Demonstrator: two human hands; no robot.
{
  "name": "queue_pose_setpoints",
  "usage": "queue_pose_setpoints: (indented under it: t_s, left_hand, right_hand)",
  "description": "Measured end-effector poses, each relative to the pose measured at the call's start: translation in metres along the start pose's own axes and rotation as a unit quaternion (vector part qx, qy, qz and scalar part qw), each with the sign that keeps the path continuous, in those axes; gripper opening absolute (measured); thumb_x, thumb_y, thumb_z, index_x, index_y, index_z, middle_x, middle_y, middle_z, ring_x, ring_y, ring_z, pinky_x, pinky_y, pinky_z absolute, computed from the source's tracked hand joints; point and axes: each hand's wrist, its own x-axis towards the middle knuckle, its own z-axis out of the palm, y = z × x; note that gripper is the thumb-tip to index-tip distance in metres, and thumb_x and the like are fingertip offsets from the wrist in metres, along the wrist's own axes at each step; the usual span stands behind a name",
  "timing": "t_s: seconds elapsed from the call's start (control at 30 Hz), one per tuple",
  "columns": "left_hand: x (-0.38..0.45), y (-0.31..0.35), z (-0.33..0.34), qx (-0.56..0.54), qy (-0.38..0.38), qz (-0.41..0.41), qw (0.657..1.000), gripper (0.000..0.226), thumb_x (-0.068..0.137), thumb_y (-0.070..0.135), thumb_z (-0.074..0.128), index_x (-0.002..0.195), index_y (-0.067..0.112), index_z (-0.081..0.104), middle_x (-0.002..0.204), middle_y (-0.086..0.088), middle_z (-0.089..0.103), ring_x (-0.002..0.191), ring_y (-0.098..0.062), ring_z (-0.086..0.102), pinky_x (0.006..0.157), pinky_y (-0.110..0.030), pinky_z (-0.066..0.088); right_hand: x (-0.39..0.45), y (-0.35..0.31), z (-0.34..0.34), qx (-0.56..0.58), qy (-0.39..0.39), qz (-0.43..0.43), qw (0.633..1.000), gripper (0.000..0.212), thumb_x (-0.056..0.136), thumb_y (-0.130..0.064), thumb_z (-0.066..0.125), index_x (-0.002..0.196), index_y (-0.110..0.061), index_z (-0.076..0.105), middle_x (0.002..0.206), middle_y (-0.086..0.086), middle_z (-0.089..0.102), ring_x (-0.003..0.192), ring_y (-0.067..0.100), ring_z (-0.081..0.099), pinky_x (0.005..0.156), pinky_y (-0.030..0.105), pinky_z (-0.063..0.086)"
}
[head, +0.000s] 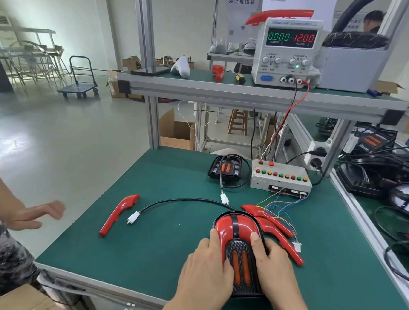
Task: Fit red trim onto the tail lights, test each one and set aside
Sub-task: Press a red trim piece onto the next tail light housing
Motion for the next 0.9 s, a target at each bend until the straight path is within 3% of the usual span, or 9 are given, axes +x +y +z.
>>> queue_pose_setpoints:
  t_s: [0.17,0.27,0.37,0.47,0.57,0.67,0.77,0.9]
  left_hand:
    - [0.001,0.002,0.008,0.046,0.015,0.012,0.999,0.074,0.098,0.049,0.039,0.161,0.021,0.009,0.133,0.002,0.050,0.112,-0.024,0.059,0.093,-0.035,0.045]
    - [0.003,-0.003,0.009,0.033,0.040,0.025,0.998,0.069,0.097,0.063,0.037,0.155,0.029,0.022,0.124,0.008,0.053,0.107,-0.019,0.061,0.087,-0.032,0.046]
    - [0.005,-0.007,0.008,0.024,0.086,0.038,0.995,0.053,0.100,0.065,0.032,0.140,0.032,0.042,0.115,0.012,0.056,0.098,-0.014,0.063,0.081,-0.027,0.047]
    - [0.007,-0.010,0.011,-0.016,0.125,0.035,0.991,0.037,0.098,0.059,0.043,0.127,0.037,0.049,0.108,0.017,0.053,0.090,-0.007,0.060,0.076,-0.021,0.045]
    - [0.009,-0.014,0.016,-0.134,0.133,0.008,0.982,0.034,0.089,0.049,0.061,0.119,0.045,0.047,0.105,0.020,0.045,0.096,0.001,0.053,0.080,-0.020,0.045]
    - [0.016,-0.022,0.017,-0.289,0.084,-0.020,0.953,0.052,0.086,0.030,0.070,0.126,0.054,0.046,0.116,0.019,0.046,0.106,0.007,0.053,0.089,-0.017,0.046]
    - [0.023,-0.025,0.012,-0.431,-0.012,-0.031,0.902,0.054,0.084,0.025,0.070,0.125,0.056,0.055,0.122,0.006,0.060,0.104,-0.009,0.068,0.090,-0.032,0.058]
    - [0.025,-0.029,0.010,-0.479,-0.046,-0.024,0.876,0.051,0.082,0.033,0.075,0.125,0.053,0.057,0.121,-0.005,0.063,0.102,-0.015,0.072,0.085,-0.031,0.061]
  right_hand:
    - [-0.001,-0.001,-0.002,-0.005,0.004,0.001,1.000,0.061,0.092,-0.074,0.037,0.094,-0.022,0.069,0.089,-0.001,0.073,0.090,0.025,0.067,0.088,0.043,0.054]
    - [0.000,0.000,-0.003,-0.005,0.004,0.001,1.000,0.062,0.092,-0.074,0.036,0.097,-0.022,0.069,0.094,0.000,0.073,0.094,0.025,0.067,0.090,0.043,0.054]
    - [-0.001,0.000,-0.003,0.000,-0.005,0.001,1.000,0.062,0.092,-0.074,0.036,0.097,-0.022,0.070,0.093,-0.002,0.073,0.093,0.023,0.067,0.091,0.043,0.053]
    - [-0.003,-0.004,-0.003,-0.001,-0.014,0.000,1.000,0.070,0.086,-0.079,0.032,0.097,-0.022,0.071,0.092,-0.003,0.073,0.092,0.022,0.067,0.090,0.042,0.053]
    - [-0.005,-0.008,-0.004,0.000,-0.021,0.003,1.000,0.069,0.085,-0.081,0.032,0.095,-0.025,0.071,0.088,-0.006,0.073,0.090,0.015,0.067,0.089,0.041,0.054]
    - [-0.007,-0.011,-0.004,0.001,-0.032,0.005,0.999,0.070,0.085,-0.082,0.033,0.096,-0.024,0.070,0.089,-0.006,0.074,0.090,0.013,0.068,0.090,0.041,0.054]
    - [-0.007,-0.012,-0.004,0.005,-0.026,0.002,1.000,0.065,0.086,-0.080,0.035,0.090,-0.026,0.070,0.082,-0.007,0.074,0.084,0.012,0.069,0.087,0.041,0.055]
    - [-0.008,-0.011,-0.006,0.013,-0.038,0.006,0.999,0.061,0.089,-0.077,0.038,0.086,-0.026,0.071,0.077,-0.009,0.075,0.077,0.009,0.070,0.082,0.041,0.057]
